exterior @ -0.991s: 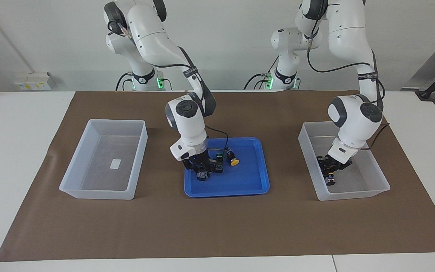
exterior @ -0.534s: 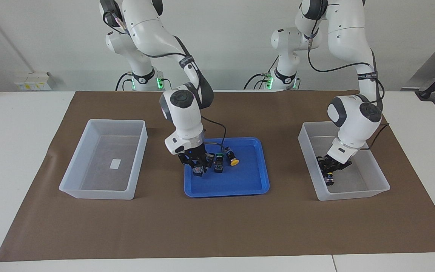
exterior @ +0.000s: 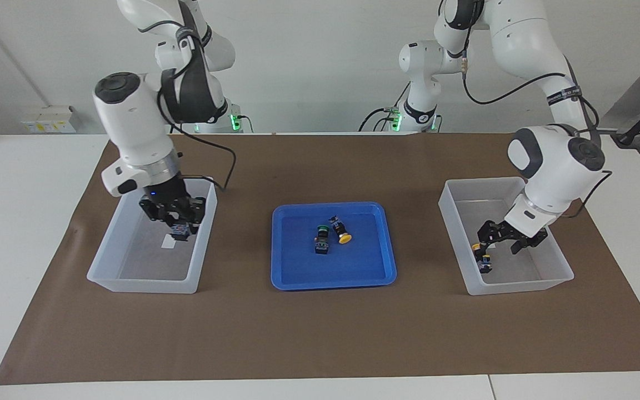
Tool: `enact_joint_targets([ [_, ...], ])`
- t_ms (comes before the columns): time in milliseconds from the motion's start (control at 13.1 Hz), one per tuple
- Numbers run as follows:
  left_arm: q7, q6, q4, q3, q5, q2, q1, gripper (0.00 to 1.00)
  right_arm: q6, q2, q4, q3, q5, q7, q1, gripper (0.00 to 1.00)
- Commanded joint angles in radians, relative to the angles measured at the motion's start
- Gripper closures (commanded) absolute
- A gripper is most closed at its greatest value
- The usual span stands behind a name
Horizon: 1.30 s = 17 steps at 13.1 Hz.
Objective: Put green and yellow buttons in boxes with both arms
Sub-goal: 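Return the left gripper to the tray while the right gripper carries the green button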
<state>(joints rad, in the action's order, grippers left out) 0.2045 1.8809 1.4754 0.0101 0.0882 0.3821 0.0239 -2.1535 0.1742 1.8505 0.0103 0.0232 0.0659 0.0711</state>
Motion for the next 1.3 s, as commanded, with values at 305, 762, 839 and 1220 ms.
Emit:
enact_joint_targets([
  [305, -0.503, -0.042, -0.058, 0.005, -0.002, 0.031, 0.267, 0.29, -0.333, 0.021, 0.276, -0.013, 0.018, 0.065, 0.033, 1.00],
  [762, -0.952, 0.225, 0.205, 0.005, -0.002, -0.038, 0.448, 0.35, -0.374, 0.064, 0.283, -0.015, 0.018, 0.002, 0.021, 0.00],
  [839, -1.020, 0.281, 0.244, 0.005, -0.002, -0.035, 0.474, 0.35, -0.373, 0.064, 0.280, -0.015, 0.018, 0.005, 0.021, 0.00],
  [1220, -1.186, 0.426, 0.335, 0.004, -0.002, -0.009, 0.554, 0.35, -0.310, -0.031, 0.217, -0.018, 0.018, 0.000, 0.001, 0.00],
])
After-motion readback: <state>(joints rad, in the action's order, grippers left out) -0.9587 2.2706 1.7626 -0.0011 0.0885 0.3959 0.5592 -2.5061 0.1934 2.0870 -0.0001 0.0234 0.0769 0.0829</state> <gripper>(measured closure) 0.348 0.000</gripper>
